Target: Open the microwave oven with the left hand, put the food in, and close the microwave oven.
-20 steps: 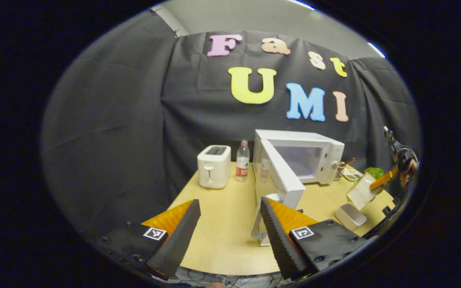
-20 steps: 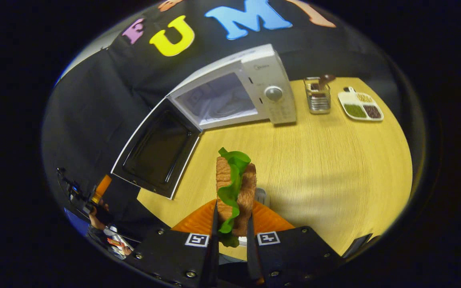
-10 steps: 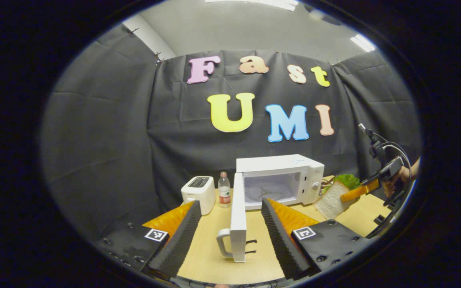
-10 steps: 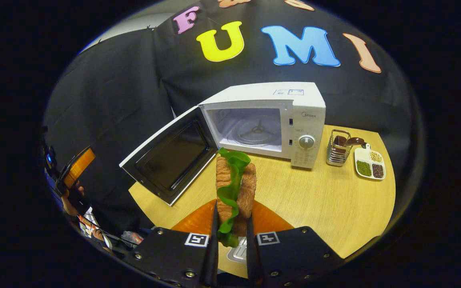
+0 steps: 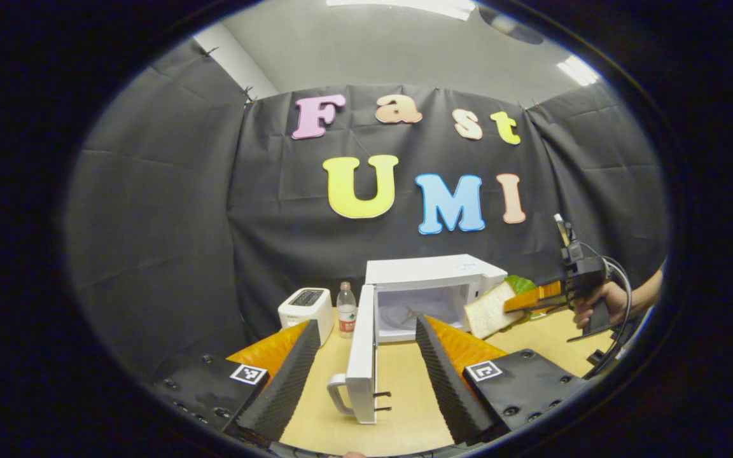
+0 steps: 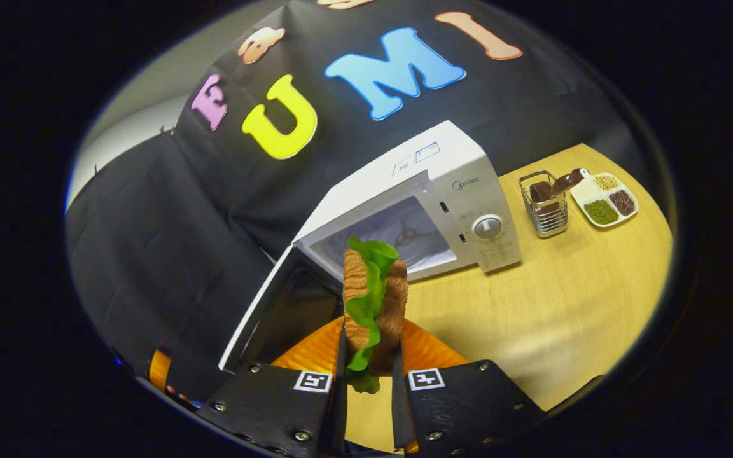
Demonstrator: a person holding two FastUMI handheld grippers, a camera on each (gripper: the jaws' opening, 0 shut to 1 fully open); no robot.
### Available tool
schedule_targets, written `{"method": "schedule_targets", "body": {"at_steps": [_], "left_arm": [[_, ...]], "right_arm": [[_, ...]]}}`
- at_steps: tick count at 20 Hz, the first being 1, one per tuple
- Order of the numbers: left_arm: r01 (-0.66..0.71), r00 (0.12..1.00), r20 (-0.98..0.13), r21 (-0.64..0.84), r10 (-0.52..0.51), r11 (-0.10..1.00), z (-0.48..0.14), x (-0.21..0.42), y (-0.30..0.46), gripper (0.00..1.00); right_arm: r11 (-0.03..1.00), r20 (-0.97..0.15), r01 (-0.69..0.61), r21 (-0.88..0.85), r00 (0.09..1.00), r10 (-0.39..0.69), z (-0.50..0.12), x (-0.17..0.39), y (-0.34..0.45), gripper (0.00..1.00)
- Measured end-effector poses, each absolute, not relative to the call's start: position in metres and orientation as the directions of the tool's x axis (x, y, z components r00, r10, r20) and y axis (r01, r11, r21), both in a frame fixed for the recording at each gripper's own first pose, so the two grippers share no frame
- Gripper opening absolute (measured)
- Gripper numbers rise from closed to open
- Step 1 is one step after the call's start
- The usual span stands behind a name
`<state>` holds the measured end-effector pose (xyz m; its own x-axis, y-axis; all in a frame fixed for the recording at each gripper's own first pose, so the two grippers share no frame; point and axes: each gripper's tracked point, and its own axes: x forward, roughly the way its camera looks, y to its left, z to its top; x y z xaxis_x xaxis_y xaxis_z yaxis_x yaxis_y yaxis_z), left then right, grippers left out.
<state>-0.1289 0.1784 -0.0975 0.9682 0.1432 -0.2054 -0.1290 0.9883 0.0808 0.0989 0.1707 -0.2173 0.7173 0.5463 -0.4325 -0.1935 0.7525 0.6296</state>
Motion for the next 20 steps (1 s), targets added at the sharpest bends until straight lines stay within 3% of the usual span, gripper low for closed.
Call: {"method": "schedule_targets", "body": {"at_steps": [9, 13, 15, 20], "left_arm": [[-0.162, 0.978, -0.118, 0.098, 0.174, 0.982, -0.033, -0.121, 0.169, 0.97], [-0.204, 0.967, -0.138, 0.086, 0.215, 0.975, -0.039, -0.110, 0.175, 0.97], [-0.215, 0.964, -0.145, 0.065, 0.222, 0.974, -0.039, -0.105, 0.170, 0.97], [-0.227, 0.950, -0.198, 0.088, 0.241, 0.970, -0.051, -0.108, 0.174, 0.97]], "right_arm": [[0.500, -0.366, 0.089, 0.862, 0.792, 0.489, -0.264, 0.211, 0.222, 0.29], [0.383, -0.358, 0.197, 0.902, 0.837, 0.414, -0.295, 0.253, 0.237, 0.25], [0.300, -0.343, 0.240, 0.923, 0.868, 0.359, -0.307, 0.276, 0.240, 0.29], [0.212, -0.345, 0.296, 0.932, 0.903, 0.257, -0.323, 0.307, 0.253, 0.29]]}}
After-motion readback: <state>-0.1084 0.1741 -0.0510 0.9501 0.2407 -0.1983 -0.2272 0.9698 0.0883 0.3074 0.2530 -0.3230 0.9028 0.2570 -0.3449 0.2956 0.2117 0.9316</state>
